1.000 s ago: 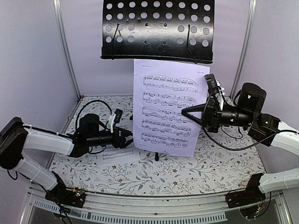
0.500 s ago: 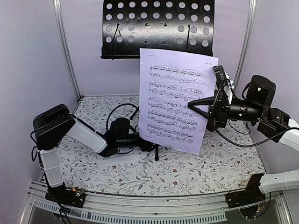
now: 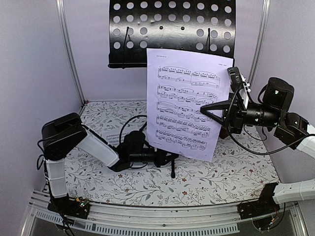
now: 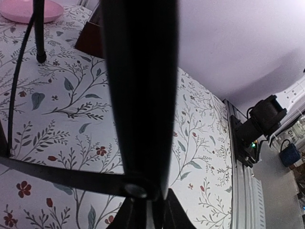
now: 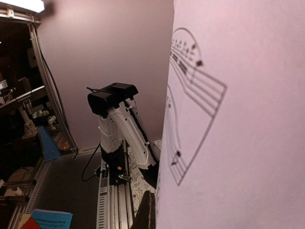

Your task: Set up the instrument practice props

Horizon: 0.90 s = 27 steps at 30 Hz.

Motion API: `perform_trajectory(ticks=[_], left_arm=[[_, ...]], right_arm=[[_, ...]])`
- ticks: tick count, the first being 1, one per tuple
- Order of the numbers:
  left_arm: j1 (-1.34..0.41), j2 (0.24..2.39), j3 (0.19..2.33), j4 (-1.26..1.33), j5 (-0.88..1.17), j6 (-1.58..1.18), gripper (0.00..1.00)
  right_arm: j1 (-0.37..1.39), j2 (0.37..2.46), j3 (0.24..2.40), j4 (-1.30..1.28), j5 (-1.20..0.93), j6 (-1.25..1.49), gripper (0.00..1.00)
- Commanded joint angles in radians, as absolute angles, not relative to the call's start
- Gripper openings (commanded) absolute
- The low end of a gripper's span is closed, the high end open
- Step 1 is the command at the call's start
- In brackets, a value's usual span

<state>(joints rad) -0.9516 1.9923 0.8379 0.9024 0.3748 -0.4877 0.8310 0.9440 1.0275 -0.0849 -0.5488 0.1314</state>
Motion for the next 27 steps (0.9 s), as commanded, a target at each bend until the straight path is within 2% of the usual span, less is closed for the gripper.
perform_trajectory(ticks=[1,5,7,11,14,16,22,27], left_arm=[[-1.006,1.984,0.833,0.975,0.401,-0.510,0.18],[-1.025,1.957,0.817,0.981,0.382,-0.525,0.20],[-1.024,1.916,0.797,0.982,0.358,-0.535,0.24],[-1.022,1.787,0.709,0.922,0.209,-0.533,0.47],[-1.021,1.640,0.580,0.906,0.048,-0.549,0.60],[-1.021,1.540,0.522,0.857,-0.021,-0.557,0.65],[-1.039,1.186,0.459,0.595,-0.159,-0.478,0.65],[-1.100,0.951,0.558,0.353,-0.204,-0.325,0.59]], right_arm=[[0.828,0.956,1.082,-0.090,-0.625,0.113,0.00],[0.828,0.965,1.115,-0.087,-0.659,0.116,0.00],[0.830,0.974,1.132,-0.094,-0.676,0.114,0.00],[0.842,1.007,1.199,-0.152,-0.668,0.090,0.00],[0.864,1.033,1.269,-0.198,-0.630,0.070,0.00],[0.867,1.050,1.307,-0.219,-0.613,0.067,0.00],[0.867,1.094,1.432,-0.273,-0.516,0.075,0.00],[0.867,1.143,1.579,-0.334,-0.361,0.092,0.00]])
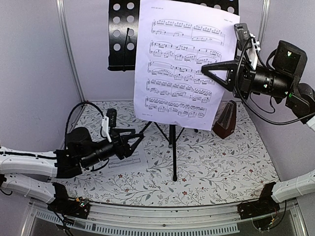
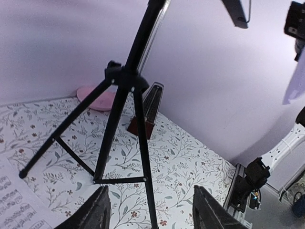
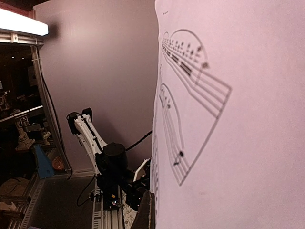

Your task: Set up the instrument practice props

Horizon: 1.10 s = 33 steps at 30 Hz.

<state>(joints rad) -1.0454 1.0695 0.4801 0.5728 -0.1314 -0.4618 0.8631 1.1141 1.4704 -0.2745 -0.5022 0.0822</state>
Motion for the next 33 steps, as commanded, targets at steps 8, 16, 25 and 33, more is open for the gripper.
perform_trajectory(ticks=[8,16,25,33], left_arm=[[-1.244,0.873,0.814,0.177,-0.302,-0.146,0.57],[-1.175,0.866,1.081,0.106,-0.337,-0.202,0.59],[-0.954,1.071,1.431,-0.120,-0.109,-0.313,0.59],[-0.832,1.169,1.525,-0.143,0.039,-0.342,0.56]], right_arm=[[0.845,1.200,1.715,-0.353,-0.285,0.099,0.00],[0.826,1.262,1.798,-0.353,-0.252,0.062,0.00],[0.780,1.347,1.924,-0.370,-0.265,0.027,0.00],[0.732,1.452,2.091,-0.428,-0.328,0.023,0.00]])
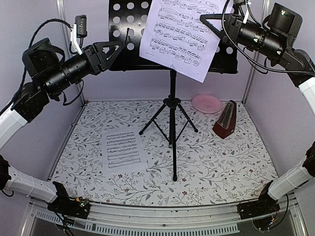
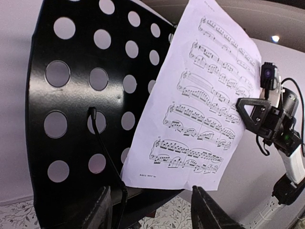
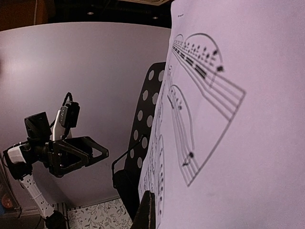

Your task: Set up the instrument practice props

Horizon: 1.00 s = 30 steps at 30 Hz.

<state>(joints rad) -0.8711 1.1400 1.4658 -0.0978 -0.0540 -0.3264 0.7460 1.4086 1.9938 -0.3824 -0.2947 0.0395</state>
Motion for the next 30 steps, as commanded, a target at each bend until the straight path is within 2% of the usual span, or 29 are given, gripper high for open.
perform_trajectory(ticks=[1,16,24,30], left_arm=[[-0.826,1.181,1.534,-0.146,0.044,-0.340,0.55],[-0.744,1.284,1.665,-0.229,0.067,-0.372,0.38],[-0.734,1.327,1.680,-0.214,0.063,-0.430,0.37],[-0.731,1.348,1.694,-0.205,0.071,-0.444,0.26]], right_arm=[[0.731,1.461,2.107,-0.433,-0.332,0.018,0.00],[0.714,1.520,2.151,-0.431,-0.349,0.011,0.00],[0.714,1.534,2.151,-0.427,-0.332,0.011,0.00],[0.713,1.550,2.167,-0.425,-0.313,-0.028,0.00]])
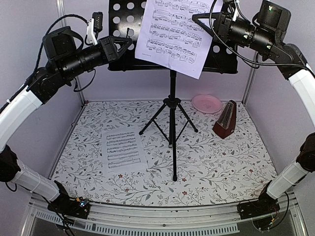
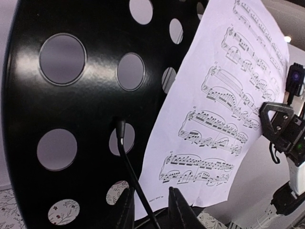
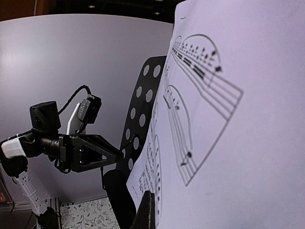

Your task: Set up the instrument practice props

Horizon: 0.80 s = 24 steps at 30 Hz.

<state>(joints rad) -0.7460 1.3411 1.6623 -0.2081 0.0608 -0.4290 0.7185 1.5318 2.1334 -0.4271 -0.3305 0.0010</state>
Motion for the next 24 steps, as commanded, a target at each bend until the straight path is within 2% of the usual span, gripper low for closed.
perform_trajectory(ticks=[1,9,17,24], left_arm=[[-0.730,1.345,1.692,-0.200,0.075,-0.447,0.24],[-0.732,1.301,1.638,-0.130,0.082,-0.458,0.00],[-0.732,1.244,1.492,0.058,0.121,-0.445,0.00],[-0.732,1.280,1.509,0.053,0.151,-0.428,0.00]], right_arm=[[0.714,1.554,2.172,-0.424,-0.311,-0.031,0.00],[0.713,1.593,2.216,-0.423,-0.282,-0.053,0.00],[0.712,1.627,2.241,-0.397,-0.271,-0.084,0.00],[0.712,1.667,2.245,-0.357,-0.391,-0.196,0.00]])
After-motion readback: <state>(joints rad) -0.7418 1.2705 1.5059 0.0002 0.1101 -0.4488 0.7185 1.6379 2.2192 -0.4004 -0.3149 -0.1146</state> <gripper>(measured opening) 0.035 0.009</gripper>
